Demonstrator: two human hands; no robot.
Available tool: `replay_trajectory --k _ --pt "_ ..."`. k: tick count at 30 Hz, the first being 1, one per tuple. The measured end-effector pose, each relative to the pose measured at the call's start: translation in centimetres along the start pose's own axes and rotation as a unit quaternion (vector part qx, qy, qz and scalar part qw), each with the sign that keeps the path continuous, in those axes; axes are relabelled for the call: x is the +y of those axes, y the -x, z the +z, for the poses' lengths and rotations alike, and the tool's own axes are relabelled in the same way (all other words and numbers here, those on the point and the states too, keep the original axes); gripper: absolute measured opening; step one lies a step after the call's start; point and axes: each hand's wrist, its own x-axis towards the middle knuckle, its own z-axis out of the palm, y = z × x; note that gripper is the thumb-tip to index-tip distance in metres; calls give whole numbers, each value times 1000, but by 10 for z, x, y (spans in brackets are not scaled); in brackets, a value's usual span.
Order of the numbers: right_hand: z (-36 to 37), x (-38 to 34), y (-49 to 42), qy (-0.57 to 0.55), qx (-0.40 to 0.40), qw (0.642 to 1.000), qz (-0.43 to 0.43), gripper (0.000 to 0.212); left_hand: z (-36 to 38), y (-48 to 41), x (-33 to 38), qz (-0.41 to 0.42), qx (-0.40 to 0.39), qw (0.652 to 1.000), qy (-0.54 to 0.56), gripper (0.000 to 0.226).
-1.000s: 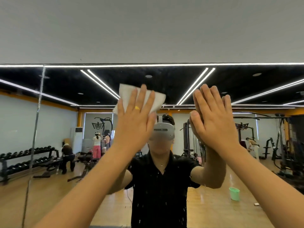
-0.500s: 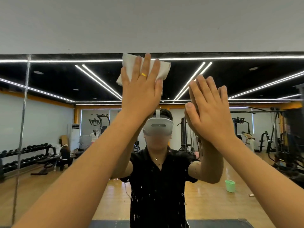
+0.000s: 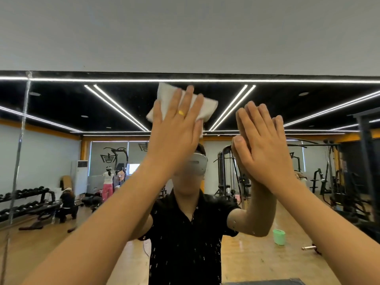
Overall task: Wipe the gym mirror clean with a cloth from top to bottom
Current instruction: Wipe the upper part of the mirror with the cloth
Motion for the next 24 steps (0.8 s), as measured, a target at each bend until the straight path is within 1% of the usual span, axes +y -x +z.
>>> replay_trajectory --k 4,7,12,16,18,20,24 --pt "0 1 -1 3 -4 1000 -1 64 -6 -61 0 -19 4 1000 1 57" --pt "-1 1 0 -4 -3 1000 -4 64 -7 -67 3 -31 6 1000 2 57" --pt "0 4 0 -8 3 1000 -14 63 -1 -21 19 -53 14 998 28 60" --pt "0 2 0 -16 3 1000 -14 63 3 52 32 -59 -12 997 44 60" --pt "-2 1 0 -13 5 1000 -15 63 6 68 35 -61 -18 997 37 58" --pt "-3 1 1 -14 4 1000 -19 64 6 59 36 -71 -13 997 33 57" --pt "-5 1 1 -19 8 1000 -19 65 -1 -6 39 -75 -5 997 15 57"
